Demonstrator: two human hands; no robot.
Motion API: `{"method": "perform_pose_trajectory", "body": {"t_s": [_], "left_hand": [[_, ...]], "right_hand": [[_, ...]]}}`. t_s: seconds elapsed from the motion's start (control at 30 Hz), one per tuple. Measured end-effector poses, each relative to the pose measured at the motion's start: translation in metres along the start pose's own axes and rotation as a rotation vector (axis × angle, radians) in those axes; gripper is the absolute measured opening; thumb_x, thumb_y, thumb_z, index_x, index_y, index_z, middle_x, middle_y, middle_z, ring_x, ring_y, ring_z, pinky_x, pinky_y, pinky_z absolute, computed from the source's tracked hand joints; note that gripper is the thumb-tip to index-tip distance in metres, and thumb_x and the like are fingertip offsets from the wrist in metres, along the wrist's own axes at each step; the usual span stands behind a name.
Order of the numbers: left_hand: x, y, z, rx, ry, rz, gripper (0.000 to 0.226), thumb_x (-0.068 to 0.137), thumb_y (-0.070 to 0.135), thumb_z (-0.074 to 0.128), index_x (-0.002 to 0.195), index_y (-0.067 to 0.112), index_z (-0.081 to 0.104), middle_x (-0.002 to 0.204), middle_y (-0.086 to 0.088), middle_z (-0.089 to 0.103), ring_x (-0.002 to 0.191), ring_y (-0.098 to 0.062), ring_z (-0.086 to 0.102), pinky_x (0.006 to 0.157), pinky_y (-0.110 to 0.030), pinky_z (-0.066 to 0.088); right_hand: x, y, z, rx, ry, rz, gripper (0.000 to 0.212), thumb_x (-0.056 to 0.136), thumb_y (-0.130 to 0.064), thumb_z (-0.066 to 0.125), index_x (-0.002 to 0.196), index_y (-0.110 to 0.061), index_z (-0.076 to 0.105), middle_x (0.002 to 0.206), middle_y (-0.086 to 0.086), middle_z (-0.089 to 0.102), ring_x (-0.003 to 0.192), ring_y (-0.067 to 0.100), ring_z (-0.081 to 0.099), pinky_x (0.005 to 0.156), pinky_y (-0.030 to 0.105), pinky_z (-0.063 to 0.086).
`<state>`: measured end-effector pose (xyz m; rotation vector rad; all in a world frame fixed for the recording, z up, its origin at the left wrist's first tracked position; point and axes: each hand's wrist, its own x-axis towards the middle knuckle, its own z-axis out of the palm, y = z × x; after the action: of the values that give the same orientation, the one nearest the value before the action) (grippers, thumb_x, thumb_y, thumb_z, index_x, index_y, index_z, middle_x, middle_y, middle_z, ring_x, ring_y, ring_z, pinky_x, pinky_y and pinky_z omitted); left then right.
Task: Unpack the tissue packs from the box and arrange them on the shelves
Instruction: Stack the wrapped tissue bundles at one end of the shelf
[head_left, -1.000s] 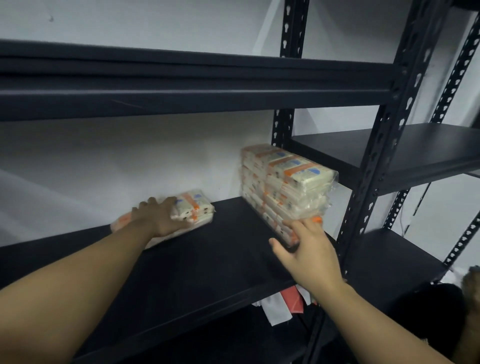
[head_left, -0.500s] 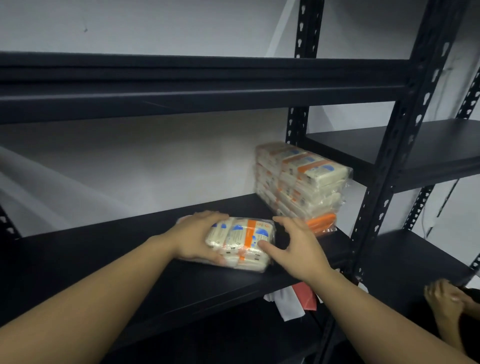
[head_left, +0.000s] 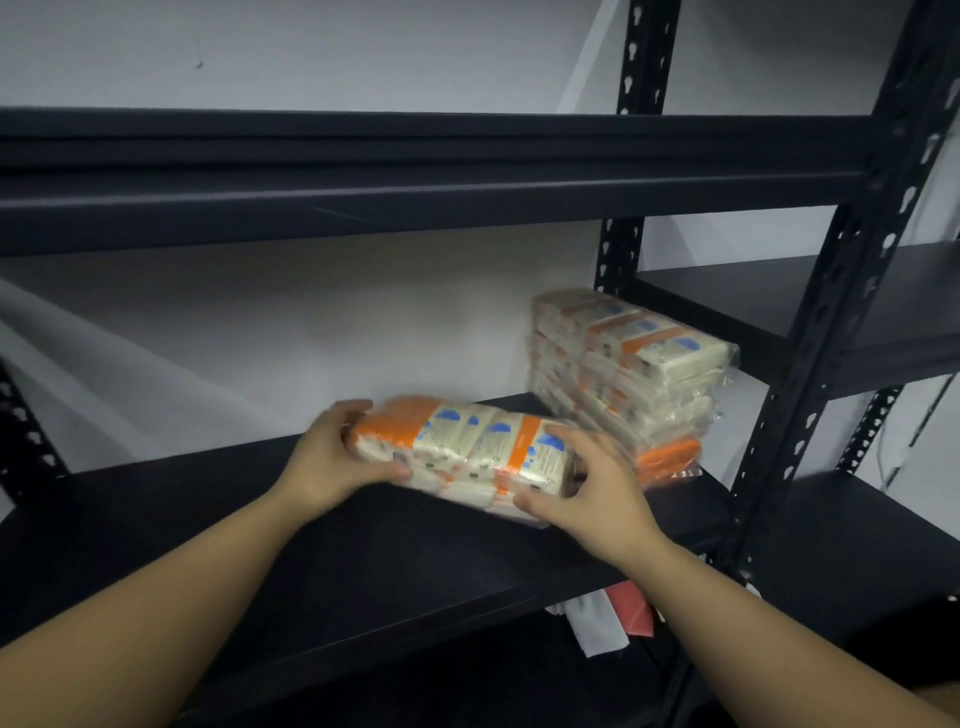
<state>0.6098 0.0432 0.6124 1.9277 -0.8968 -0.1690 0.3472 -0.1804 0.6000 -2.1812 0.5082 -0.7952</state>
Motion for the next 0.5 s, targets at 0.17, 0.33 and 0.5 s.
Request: {"method": "perform_pose_trajectory", "body": {"t_s": [0.17, 0.33, 0.5], "left_hand": [[0.05, 0.055, 0.001, -0.041, 0.084, 0.153, 0.08, 0.055, 0.037, 0.103, 0.122, 0.022, 0.063, 0.103, 0.019, 0.074, 0.092, 0.003, 0.07, 0.077, -0.011, 0.052], [0.103, 0.106, 0.028, -0.177, 0.062, 0.237, 0.055, 0.076, 0.016, 0.093, 0.119, 0.031, 0.063, 0.104, 0.019, 0.075, 0.094, 0.005, 0.07, 0.077, -0.011, 0.054], [0.154, 0.143, 0.078, -0.239, 0.087, 0.256, 0.027, 0.076, 0.029, 0.094, 0.09, 0.01, 0.079, 0.089, -0.002, 0.08, 0.084, -0.013, 0.076, 0.071, -0.028, 0.056]], "right_hand": [[0.025, -0.04, -0.035, 0.055, 0.198, -0.05, 0.085, 0.055, -0.069, 0.085, 0.131, -0.042, 0.06, 0.127, -0.018, 0.05, 0.116, 0.007, 0.06, 0.1, 0.037, 0.055], [0.047, -0.059, -0.076, -0.075, 0.365, -0.072, 0.08, 0.064, -0.059, 0.089, 0.135, -0.035, 0.06, 0.125, -0.007, 0.051, 0.11, 0.006, 0.055, 0.089, 0.007, 0.042], [0.067, -0.058, -0.114, -0.176, 0.451, -0.057, 0.083, 0.068, -0.062, 0.086, 0.14, -0.035, 0.057, 0.123, -0.006, 0.046, 0.107, 0.007, 0.051, 0.079, 0.003, 0.034]]}}
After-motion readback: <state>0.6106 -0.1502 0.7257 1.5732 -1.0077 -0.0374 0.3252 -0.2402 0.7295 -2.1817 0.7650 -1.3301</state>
